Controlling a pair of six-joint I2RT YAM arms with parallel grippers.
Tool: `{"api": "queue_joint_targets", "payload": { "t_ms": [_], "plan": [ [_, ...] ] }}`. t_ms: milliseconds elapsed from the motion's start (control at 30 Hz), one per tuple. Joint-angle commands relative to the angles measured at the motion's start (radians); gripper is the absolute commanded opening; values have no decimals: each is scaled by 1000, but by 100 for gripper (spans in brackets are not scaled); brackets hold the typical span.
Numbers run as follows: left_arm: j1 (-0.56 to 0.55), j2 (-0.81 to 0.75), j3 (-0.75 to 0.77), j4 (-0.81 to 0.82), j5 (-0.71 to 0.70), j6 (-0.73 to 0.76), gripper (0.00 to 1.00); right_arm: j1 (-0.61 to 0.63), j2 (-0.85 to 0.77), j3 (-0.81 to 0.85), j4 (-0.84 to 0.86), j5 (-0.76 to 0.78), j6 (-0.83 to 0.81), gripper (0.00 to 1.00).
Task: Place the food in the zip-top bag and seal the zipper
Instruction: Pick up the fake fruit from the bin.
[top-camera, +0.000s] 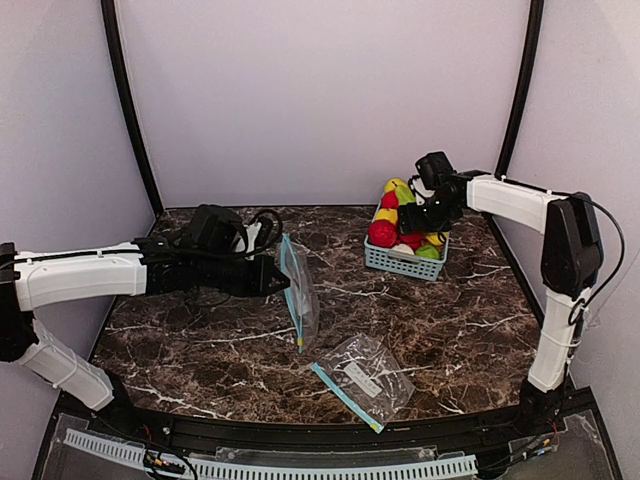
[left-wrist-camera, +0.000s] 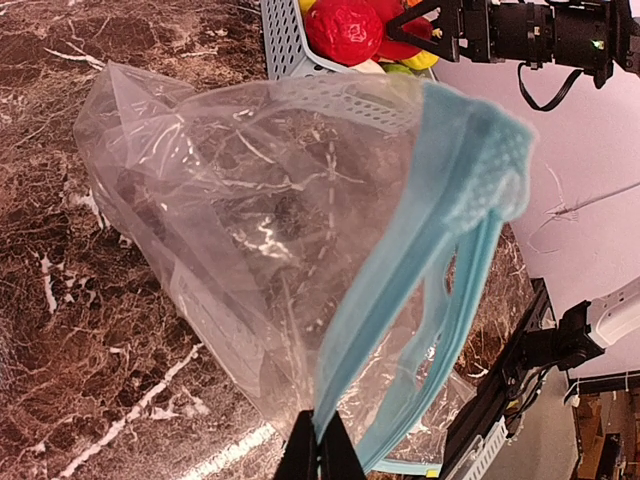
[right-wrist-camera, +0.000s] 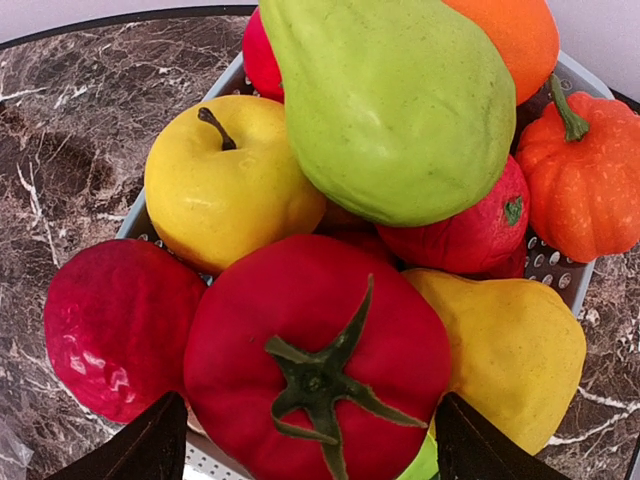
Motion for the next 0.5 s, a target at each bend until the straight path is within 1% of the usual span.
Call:
{"api": "queue_joint_targets", "payload": {
  "t_ms": [0,300,467],
  "plan": [
    [-4,1,24,-5,6,-3,1,-9,25,35,5,31,-14,82],
    [-4,0,21,-7,6,-6,1,-10,21,35,9,29,-21,65],
    [-3,-2,21,-4,8,-9,1,-11,7,27,18,28,-24,62]
  ]
}}
